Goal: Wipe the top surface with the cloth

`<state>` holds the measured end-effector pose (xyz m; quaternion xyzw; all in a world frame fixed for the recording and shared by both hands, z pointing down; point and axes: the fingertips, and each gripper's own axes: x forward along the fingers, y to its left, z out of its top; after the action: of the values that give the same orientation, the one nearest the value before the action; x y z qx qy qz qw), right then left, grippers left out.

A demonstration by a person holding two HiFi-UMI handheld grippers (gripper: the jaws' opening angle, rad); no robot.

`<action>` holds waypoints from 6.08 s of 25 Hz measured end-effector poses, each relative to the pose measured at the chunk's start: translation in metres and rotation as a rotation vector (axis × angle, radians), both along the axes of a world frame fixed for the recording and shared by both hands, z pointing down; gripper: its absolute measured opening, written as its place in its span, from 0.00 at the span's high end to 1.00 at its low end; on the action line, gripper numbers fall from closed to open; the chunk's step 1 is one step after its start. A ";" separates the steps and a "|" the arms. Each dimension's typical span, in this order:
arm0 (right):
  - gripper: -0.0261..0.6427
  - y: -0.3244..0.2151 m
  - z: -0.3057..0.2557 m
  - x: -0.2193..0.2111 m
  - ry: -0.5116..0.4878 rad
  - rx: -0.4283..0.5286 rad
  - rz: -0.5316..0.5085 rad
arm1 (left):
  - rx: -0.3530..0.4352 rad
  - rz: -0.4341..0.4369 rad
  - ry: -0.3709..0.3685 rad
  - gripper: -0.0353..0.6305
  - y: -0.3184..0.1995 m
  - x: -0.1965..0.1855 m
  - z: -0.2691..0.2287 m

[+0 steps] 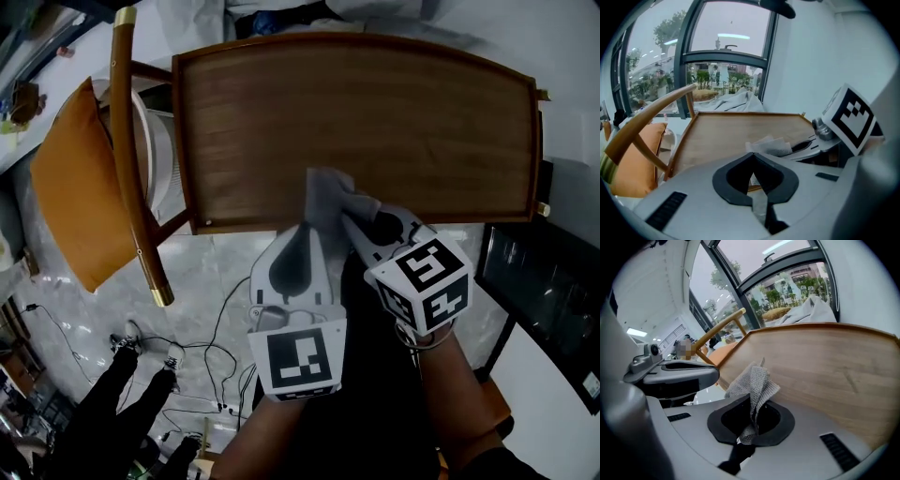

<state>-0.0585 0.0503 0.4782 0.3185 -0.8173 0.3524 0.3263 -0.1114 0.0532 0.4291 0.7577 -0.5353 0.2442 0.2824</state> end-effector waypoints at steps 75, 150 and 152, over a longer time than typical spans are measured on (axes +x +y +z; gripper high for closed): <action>0.92 -0.016 -0.123 0.277 -0.014 0.432 0.226 | -0.051 0.359 0.147 0.93 -0.012 0.230 0.007; 0.92 0.426 -0.401 0.081 -0.334 0.734 -0.037 | 0.533 0.475 0.458 0.93 0.411 0.046 -0.365; 0.92 0.429 -0.400 0.075 -0.339 0.727 -0.038 | 0.533 0.481 0.453 0.93 0.415 0.041 -0.363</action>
<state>0.0161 0.4791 0.0784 0.3353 -0.9367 0.0815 0.0596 -0.0705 0.4687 0.0665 0.9421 -0.3119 -0.0166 0.1219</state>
